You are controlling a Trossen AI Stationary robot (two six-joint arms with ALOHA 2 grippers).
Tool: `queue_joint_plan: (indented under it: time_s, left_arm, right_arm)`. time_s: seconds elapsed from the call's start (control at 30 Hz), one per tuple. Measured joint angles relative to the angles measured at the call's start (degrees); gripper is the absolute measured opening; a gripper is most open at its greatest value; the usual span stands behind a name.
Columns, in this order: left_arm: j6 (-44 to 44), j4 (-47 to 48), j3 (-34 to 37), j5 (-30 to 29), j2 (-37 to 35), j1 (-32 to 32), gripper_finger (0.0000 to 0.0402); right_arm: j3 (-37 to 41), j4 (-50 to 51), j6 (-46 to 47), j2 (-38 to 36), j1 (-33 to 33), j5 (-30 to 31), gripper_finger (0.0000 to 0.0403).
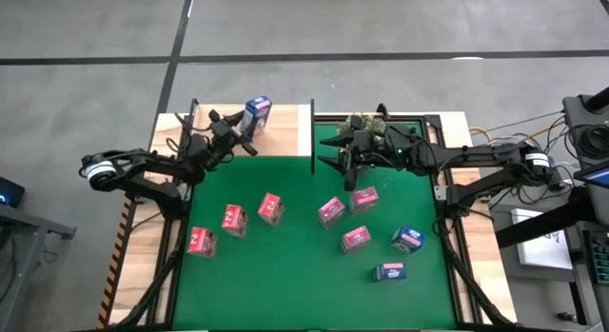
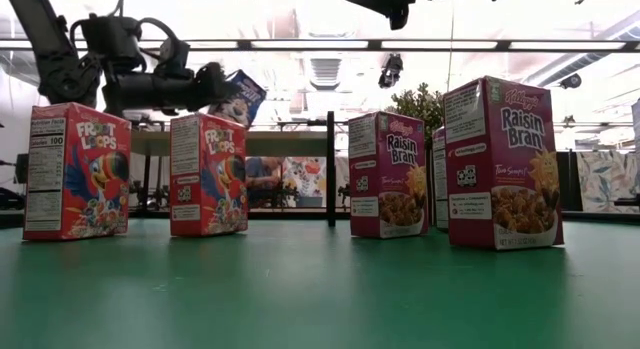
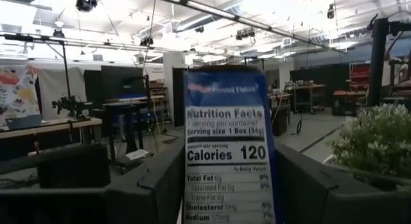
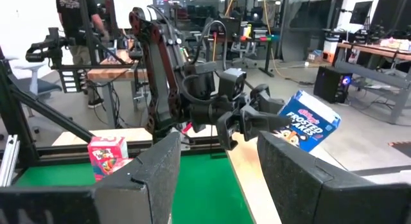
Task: Stack cereal on shelf
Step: Put the left blue cereal box on the shelf
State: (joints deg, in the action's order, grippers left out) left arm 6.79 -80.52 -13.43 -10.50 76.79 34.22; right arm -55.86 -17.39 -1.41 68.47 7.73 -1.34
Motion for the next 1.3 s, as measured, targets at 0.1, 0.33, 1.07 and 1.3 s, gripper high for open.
queue_joint_plan:
  time_s: [0.1, 0.33, 1.07, 1.3]
  left_arm:
    - [0.0, 0.0, 0.5, 0.0, 0.0, 0.0, 0.0200]
    - [0.0, -0.2, 0.8, 0.5, 0.0, 0.0, 0.0217]
    - [-1.6, 0.0, 2.3, 0.6, -7.2, 0.0, 0.0261]
    - [-1.8, 0.1, 2.3, 0.6, -11.4, -0.1, 0.0261]
  right_arm:
    - [0.0, 0.0, -0.5, 0.0, 0.0, 0.0, 0.0196]
    - [0.0, 0.0, -0.7, 0.0, 0.0, 0.0, 0.0196]
    - [0.0, 2.7, -3.5, -0.1, 0.0, -0.1, 0.0196]
    - [0.0, 3.8, -4.6, -0.1, 0.0, -0.1, 0.0196]
